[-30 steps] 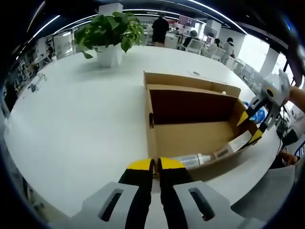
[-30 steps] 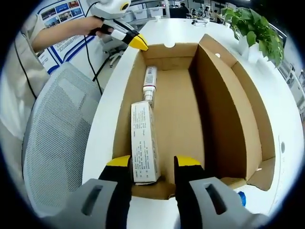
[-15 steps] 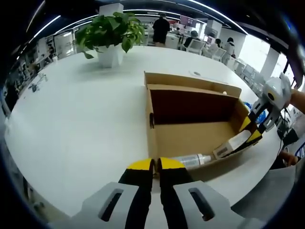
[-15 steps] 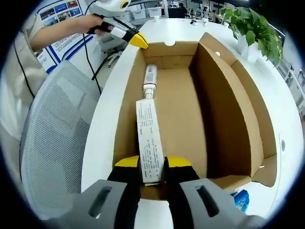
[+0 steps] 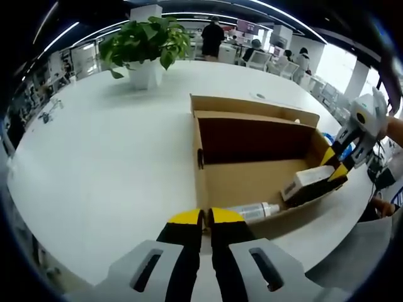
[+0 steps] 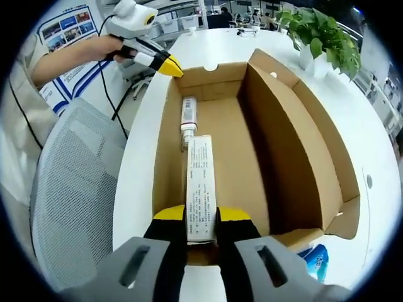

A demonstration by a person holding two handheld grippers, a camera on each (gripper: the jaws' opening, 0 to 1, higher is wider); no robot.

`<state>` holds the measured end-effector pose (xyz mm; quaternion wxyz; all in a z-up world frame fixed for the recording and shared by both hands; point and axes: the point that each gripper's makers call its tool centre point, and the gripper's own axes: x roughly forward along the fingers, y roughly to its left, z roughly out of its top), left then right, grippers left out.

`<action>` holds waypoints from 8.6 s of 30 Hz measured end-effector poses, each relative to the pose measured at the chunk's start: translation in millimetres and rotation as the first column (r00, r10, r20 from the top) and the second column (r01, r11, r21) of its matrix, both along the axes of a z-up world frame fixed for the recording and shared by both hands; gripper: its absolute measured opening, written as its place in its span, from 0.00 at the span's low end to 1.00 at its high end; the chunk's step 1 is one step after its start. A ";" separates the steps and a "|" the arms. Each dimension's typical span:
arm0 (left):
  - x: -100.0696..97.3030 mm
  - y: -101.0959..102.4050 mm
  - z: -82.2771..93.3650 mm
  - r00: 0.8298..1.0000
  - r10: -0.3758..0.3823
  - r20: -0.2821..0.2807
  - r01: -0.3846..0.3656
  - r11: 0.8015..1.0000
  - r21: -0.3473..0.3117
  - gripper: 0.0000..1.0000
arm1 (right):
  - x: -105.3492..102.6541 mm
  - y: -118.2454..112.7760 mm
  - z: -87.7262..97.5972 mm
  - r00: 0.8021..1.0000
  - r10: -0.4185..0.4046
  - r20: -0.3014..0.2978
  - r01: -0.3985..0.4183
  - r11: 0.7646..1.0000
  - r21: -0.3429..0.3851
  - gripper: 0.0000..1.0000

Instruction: Operate the shoe box by opening the lid, removing the specified soft item, and placing it in the target area until the item is outside and the box remains undamaged.

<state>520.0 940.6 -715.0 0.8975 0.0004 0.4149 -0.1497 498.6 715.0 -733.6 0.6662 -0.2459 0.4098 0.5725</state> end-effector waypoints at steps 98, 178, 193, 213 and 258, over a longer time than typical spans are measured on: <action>-1.3 -0.3 -3.2 0.999 0.012 -0.033 -0.011 1.000 0.014 0.01 | 82.2 -224.6 97.1 0.956 -0.155 0.248 0.185 0.977 -0.102 0.15; 2.1 -1.9 -6.4 0.996 0.006 -0.085 0.000 0.997 0.076 0.01 | 107.0 -380.5 -18.8 0.982 0.065 0.179 0.011 0.921 -0.390 0.16; 2.6 -2.1 -5.9 0.997 -0.025 -0.071 0.033 0.994 0.102 0.02 | 114.1 -384.3 -16.5 0.971 0.053 0.232 0.047 0.913 -0.405 0.18; 2.9 -8.5 1.3 0.991 -0.132 -0.020 0.133 0.979 0.155 0.09 | 91.8 -369.2 27.2 0.905 -0.221 0.363 0.322 0.914 -0.248 0.38; 19.3 -77.4 21.8 0.668 -0.730 -0.146 0.740 0.630 0.238 0.33 | -63.1 -251.3 119.5 0.629 -0.713 0.309 0.683 0.697 0.218 0.78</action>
